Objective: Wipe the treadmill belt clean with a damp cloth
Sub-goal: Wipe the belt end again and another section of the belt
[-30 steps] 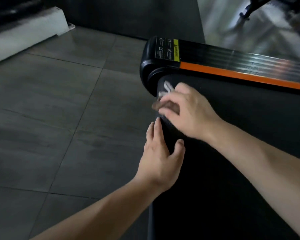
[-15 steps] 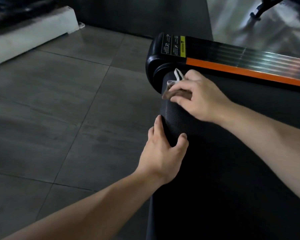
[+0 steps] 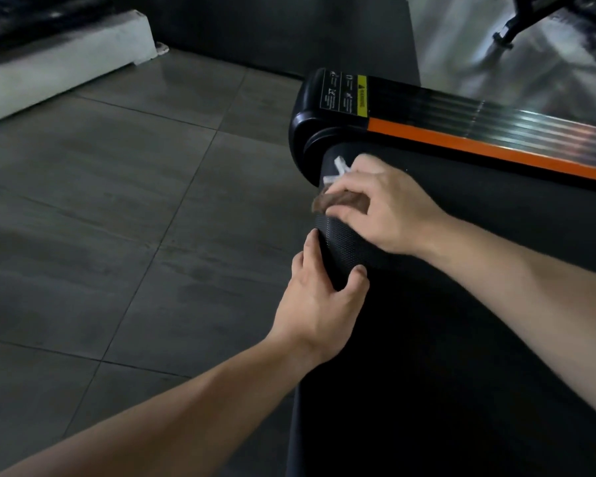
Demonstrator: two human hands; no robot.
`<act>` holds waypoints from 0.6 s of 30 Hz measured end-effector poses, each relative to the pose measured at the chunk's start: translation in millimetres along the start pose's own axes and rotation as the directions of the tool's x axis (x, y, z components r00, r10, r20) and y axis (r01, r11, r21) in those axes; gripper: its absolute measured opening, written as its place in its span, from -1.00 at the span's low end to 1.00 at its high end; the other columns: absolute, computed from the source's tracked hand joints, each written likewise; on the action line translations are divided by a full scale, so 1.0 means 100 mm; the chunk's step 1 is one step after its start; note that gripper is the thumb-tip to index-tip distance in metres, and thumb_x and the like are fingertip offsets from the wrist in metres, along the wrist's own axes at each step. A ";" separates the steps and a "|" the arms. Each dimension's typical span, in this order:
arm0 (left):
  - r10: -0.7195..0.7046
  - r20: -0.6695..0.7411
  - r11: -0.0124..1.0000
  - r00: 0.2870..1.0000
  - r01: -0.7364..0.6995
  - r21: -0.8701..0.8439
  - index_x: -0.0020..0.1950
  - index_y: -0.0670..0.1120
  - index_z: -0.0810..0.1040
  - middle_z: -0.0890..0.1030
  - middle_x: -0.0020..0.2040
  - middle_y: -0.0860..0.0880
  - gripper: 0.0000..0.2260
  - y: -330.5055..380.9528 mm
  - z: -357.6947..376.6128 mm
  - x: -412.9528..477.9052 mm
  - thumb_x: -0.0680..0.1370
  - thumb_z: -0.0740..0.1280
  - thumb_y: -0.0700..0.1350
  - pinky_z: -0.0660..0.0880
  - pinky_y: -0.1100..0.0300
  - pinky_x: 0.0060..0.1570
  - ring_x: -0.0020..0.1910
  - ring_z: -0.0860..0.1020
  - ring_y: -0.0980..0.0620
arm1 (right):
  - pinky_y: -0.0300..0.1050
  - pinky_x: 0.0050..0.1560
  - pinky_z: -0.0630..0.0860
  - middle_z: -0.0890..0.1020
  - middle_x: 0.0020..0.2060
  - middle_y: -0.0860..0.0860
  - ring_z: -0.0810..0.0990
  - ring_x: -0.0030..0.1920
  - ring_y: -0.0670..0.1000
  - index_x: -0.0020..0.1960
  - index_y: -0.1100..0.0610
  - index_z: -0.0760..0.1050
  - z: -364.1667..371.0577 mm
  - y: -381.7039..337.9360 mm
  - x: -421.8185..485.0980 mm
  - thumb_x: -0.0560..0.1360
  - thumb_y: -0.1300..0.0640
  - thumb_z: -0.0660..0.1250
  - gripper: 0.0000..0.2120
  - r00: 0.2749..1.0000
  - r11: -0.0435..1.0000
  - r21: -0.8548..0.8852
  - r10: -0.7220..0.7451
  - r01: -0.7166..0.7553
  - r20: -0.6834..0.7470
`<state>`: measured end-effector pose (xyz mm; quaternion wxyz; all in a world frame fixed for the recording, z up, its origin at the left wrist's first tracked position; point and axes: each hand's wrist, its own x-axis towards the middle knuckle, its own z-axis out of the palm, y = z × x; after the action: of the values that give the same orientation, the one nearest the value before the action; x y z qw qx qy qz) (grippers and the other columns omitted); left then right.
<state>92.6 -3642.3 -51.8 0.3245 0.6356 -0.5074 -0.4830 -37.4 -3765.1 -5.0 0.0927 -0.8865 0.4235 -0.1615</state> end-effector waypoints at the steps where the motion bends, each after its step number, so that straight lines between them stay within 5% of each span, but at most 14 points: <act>1: -0.002 -0.004 1.000 1.000 0.001 -0.004 0.68 0.11 -0.03 0.22 0.60 0.06 -0.25 0.00 0.00 0.00 0.61 0.28 0.20 0.19 0.28 0.26 0.51 0.30 0.08 | -0.13 0.02 0.53 0.52 -0.01 -0.06 0.56 0.05 -0.19 0.08 -0.04 0.66 -0.02 0.10 0.09 0.51 -0.09 0.43 -0.80 0.999 0.999 -0.043 0.029 -0.030 -0.031; 3: -0.013 -0.004 1.000 1.000 0.013 -0.016 0.68 0.11 -0.03 0.22 0.60 0.07 -0.26 0.01 0.00 -0.01 0.61 0.28 0.19 0.17 0.30 0.25 0.51 0.29 0.10 | -0.05 0.05 0.52 0.53 0.08 0.02 0.58 0.11 0.06 0.14 -0.01 0.63 -0.06 0.28 0.32 0.53 -0.12 0.39 -0.73 0.965 0.971 -0.085 0.206 -0.222 -0.163; 5: -0.017 0.008 0.999 1.000 0.017 -0.030 0.69 0.11 -0.04 0.21 0.60 0.07 -0.26 0.00 -0.01 -0.02 0.62 0.28 0.18 0.16 0.32 0.26 0.51 0.28 0.12 | -0.07 0.03 0.50 0.51 0.08 0.02 0.55 0.10 0.07 0.14 0.01 0.62 0.04 0.27 0.40 0.53 -0.12 0.40 -0.72 0.917 0.938 -0.073 0.313 -0.340 -0.246; 9: -0.030 0.025 0.997 0.999 0.032 -0.065 0.69 0.11 -0.06 0.15 0.64 0.11 -0.27 -0.05 -0.01 -0.11 0.64 0.27 0.16 0.10 0.43 0.26 0.52 0.20 0.20 | -0.11 -0.05 0.42 0.43 -0.06 -0.04 0.48 -0.01 0.01 0.06 0.03 0.67 0.06 0.03 0.13 0.48 -0.06 0.47 -0.78 1.000 0.995 -0.098 0.006 -0.008 -0.014; 15: -0.036 0.015 0.998 0.999 0.037 -0.057 0.69 0.17 -0.09 0.13 0.63 0.17 -0.28 -0.14 0.02 -0.42 0.64 0.24 0.19 0.10 0.38 0.31 0.53 0.19 0.23 | -0.05 0.04 0.51 0.50 0.08 0.04 0.56 0.05 0.09 0.12 0.00 0.63 0.09 0.20 0.53 0.53 -0.14 0.39 -0.72 0.925 0.939 -0.091 0.303 -0.331 -0.230; 18: -0.028 0.017 0.998 0.999 0.029 -0.051 0.69 0.16 -0.08 0.16 0.63 0.16 -0.27 -0.20 0.02 -0.56 0.64 0.25 0.19 0.09 0.40 0.33 0.47 0.19 0.32 | -0.13 -0.09 0.37 0.43 -0.04 -0.05 0.47 -0.06 -0.05 0.10 0.00 0.66 0.11 -0.18 0.09 0.52 -0.14 0.41 -0.73 0.993 0.991 -0.078 0.100 -0.105 -0.068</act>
<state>96.6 -3583.0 -54.1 0.3296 0.6303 -0.4883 -0.5056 -15.6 -3760.8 -8.0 0.0507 -0.8610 0.4775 -0.1675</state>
